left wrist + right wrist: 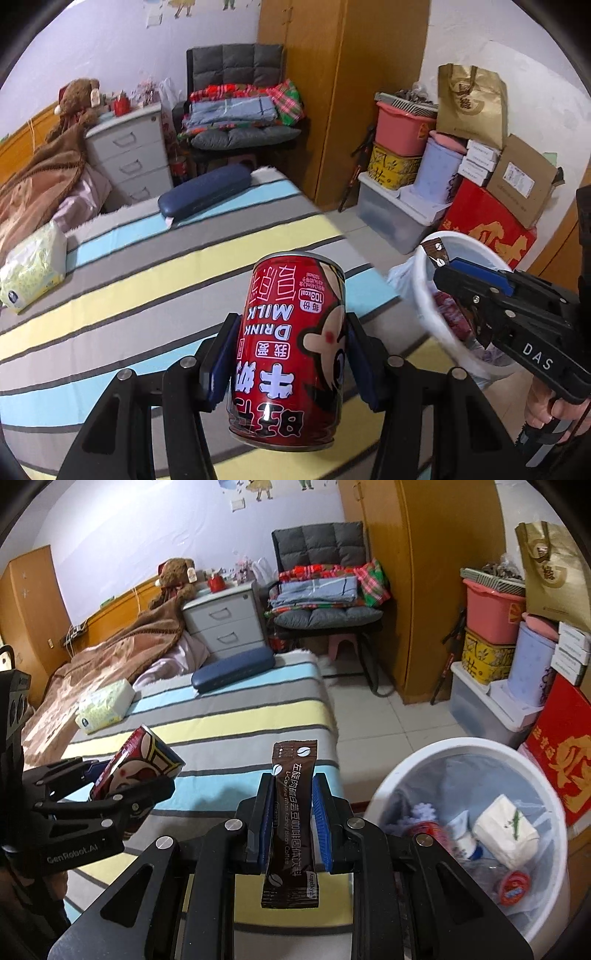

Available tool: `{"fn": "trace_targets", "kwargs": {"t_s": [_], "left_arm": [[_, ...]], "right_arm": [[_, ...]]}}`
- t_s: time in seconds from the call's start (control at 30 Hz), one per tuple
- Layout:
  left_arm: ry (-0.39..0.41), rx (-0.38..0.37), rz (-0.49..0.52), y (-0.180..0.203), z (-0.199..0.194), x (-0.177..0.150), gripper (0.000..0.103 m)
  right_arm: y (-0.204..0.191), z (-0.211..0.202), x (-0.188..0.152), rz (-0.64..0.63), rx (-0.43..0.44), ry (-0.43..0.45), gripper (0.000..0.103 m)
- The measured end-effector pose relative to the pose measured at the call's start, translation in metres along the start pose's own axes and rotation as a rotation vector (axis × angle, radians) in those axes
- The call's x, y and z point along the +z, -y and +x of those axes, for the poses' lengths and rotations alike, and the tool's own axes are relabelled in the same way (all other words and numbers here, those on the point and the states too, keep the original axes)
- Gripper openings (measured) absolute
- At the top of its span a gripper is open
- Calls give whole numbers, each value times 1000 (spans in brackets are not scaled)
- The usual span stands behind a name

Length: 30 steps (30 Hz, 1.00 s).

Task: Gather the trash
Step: 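Carry the milk can and snack bar over the white bin with both tools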

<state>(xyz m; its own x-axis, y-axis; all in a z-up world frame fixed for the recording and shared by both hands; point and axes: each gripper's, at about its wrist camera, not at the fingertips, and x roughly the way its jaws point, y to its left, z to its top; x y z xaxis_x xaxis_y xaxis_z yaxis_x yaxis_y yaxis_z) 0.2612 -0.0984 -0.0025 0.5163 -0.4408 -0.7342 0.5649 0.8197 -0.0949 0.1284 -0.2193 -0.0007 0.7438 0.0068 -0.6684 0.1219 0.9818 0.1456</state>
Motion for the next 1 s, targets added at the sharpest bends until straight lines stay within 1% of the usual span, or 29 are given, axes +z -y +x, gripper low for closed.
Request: {"fn": "trace_targets", "kwargs": {"t_s": [0.13, 0.3, 0.57, 0.83, 1.0], "left_arm": [[32, -23, 9, 24, -12, 2, 55], [56, -43, 43, 58, -23, 5, 55], [73, -94, 71, 110, -22, 11, 55], [61, -148, 108, 161, -8, 12, 55], [32, -168, 118, 185, 11, 10, 55]], "right_arm": [[8, -15, 1, 3, -19, 35, 22], [21, -31, 0, 17, -41, 72, 22], [54, -53, -5, 45, -103, 111, 22], [86, -64, -16, 84, -170, 109, 22], [107, -57, -22, 101, -192, 78, 22]]}}
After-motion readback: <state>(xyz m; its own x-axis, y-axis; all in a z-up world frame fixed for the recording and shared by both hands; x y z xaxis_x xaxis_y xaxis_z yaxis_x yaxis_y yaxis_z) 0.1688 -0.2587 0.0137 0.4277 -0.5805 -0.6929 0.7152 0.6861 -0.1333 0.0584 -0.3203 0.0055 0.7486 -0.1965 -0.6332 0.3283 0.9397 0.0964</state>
